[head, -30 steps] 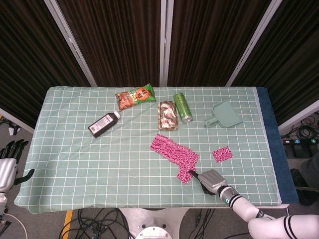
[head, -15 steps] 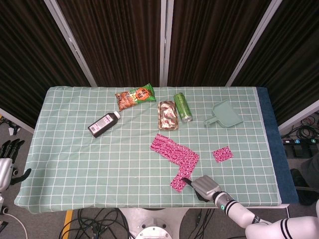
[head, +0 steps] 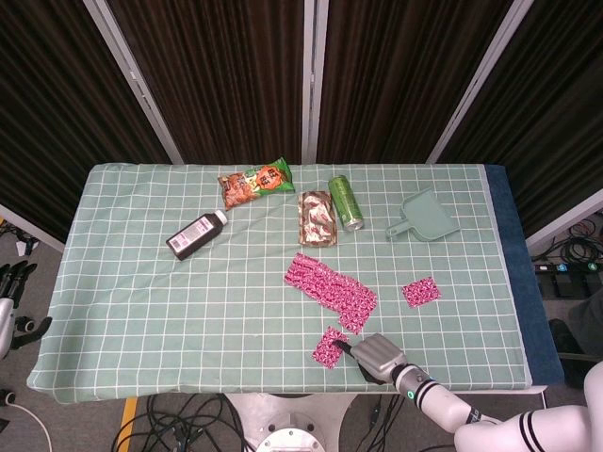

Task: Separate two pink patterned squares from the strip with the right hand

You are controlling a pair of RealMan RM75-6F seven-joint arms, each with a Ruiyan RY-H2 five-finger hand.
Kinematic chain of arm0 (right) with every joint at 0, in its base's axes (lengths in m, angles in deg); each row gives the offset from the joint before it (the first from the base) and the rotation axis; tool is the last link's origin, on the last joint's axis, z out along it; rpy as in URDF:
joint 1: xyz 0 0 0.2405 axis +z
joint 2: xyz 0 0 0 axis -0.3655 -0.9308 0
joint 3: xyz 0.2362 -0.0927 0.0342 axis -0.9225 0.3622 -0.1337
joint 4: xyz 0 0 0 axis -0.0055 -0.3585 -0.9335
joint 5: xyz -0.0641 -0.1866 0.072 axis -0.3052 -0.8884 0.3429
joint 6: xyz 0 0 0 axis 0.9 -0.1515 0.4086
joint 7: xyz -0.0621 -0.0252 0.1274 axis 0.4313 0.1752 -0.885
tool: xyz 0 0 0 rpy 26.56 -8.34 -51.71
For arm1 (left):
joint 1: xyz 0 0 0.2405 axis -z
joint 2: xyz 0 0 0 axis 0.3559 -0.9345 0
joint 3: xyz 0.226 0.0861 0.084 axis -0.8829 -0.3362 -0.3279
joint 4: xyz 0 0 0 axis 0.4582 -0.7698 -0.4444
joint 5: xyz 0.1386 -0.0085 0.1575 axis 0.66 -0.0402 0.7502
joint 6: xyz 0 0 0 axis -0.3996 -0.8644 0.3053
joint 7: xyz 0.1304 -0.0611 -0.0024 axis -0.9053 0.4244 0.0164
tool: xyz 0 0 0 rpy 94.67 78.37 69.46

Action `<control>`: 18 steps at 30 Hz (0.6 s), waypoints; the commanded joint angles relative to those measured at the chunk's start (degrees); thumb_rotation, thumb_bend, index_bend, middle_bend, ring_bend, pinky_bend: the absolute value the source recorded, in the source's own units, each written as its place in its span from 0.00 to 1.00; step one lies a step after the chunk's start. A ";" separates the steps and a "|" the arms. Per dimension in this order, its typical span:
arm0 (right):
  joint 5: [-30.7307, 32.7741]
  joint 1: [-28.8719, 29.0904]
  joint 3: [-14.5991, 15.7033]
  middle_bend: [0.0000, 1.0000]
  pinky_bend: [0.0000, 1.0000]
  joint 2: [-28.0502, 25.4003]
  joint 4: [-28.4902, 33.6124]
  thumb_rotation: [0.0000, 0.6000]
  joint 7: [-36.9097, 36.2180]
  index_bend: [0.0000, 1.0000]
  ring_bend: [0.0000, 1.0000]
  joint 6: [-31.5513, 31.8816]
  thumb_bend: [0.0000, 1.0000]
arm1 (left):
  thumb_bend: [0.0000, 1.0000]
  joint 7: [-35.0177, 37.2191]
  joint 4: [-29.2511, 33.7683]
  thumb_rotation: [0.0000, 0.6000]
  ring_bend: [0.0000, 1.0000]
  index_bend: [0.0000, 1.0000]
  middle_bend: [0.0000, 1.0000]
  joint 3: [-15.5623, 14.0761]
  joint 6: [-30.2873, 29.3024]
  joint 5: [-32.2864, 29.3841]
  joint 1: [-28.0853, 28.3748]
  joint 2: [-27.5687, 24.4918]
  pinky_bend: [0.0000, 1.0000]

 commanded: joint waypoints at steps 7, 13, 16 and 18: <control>-2.08 -0.87 -0.59 0.85 0.95 -2.67 2.11 1.00 -1.22 0.07 0.93 3.05 1.00 | 0.25 0.28 -0.17 1.00 0.00 0.09 0.05 -0.02 -0.08 0.12 -0.13 -0.09 0.14; -13.33 -7.34 -1.69 0.85 0.95 -7.44 2.01 1.00 -7.20 0.11 0.93 14.35 1.00 | 0.25 -0.01 0.09 1.00 0.00 0.09 0.05 0.00 -0.45 0.40 -0.20 -0.02 0.14; -24.36 -14.08 -3.14 0.81 0.93 -5.36 -6.37 1.00 -11.67 0.17 0.89 28.66 0.99 | 0.25 -0.23 0.17 1.00 0.00 0.09 0.05 0.03 -0.73 0.61 -0.21 0.20 0.14; -29.37 -18.08 -4.34 0.69 0.88 -3.22 -14.39 1.00 -13.88 0.17 0.78 37.63 0.87 | 0.25 -0.45 0.28 1.00 0.00 0.09 0.05 -0.01 -0.97 0.84 -0.25 0.35 0.14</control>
